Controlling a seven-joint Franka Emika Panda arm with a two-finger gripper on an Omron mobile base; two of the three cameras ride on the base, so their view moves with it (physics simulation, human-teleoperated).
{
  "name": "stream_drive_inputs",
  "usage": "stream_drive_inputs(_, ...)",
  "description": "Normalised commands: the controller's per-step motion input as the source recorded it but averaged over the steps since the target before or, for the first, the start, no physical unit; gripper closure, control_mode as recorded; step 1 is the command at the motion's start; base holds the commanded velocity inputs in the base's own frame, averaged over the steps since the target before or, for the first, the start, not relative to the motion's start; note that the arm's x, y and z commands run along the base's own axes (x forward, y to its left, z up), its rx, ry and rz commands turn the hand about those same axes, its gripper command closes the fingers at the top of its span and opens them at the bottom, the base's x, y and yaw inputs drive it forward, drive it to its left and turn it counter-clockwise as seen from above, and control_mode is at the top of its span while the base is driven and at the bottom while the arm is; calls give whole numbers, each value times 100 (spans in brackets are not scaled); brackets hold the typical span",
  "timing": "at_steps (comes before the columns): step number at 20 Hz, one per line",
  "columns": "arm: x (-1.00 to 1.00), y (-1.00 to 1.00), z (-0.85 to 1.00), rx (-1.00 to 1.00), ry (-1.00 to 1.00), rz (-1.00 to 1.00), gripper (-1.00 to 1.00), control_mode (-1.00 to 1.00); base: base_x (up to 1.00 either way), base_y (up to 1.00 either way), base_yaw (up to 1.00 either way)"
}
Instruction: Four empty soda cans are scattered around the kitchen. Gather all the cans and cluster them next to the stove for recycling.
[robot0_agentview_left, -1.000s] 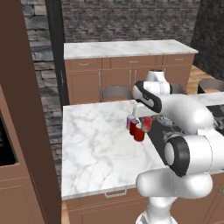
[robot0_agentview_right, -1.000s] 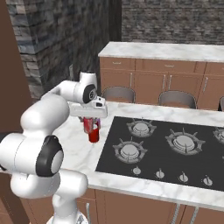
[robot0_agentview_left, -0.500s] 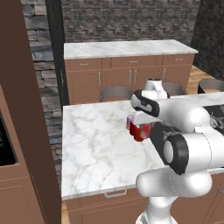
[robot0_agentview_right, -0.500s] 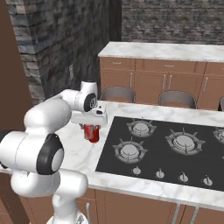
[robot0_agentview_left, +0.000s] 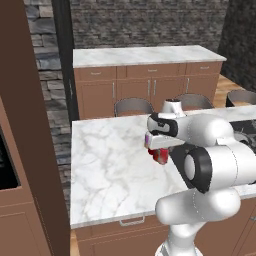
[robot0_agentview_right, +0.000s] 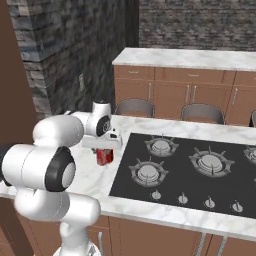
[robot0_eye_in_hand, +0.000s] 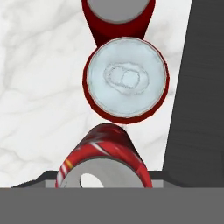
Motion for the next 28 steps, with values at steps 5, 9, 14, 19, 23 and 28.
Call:
stream_drive_inputs(5, 14, 0, -23, 0, 0, 0, 100, -100, 0, 0, 0)
stream_drive_inputs(9, 5, 0, -16, 0, 2, 0, 100, -100, 0, 0, 0)
stream_drive_inputs(14, 1, 0, -15, 0, 1, 0, 100, -100, 0, 0, 0)
stream_drive_inputs(19, 0, 0, -8, 0, 0, 0, 100, -100, 0, 0, 0)
stream_drive_inputs(23, 0, 0, 0, 0, 1, 0, -100, -100, 0, 0, 0)
stream_drive_inputs(28, 0, 0, 0, 0, 0, 0, -100, -100, 0, 0, 0)
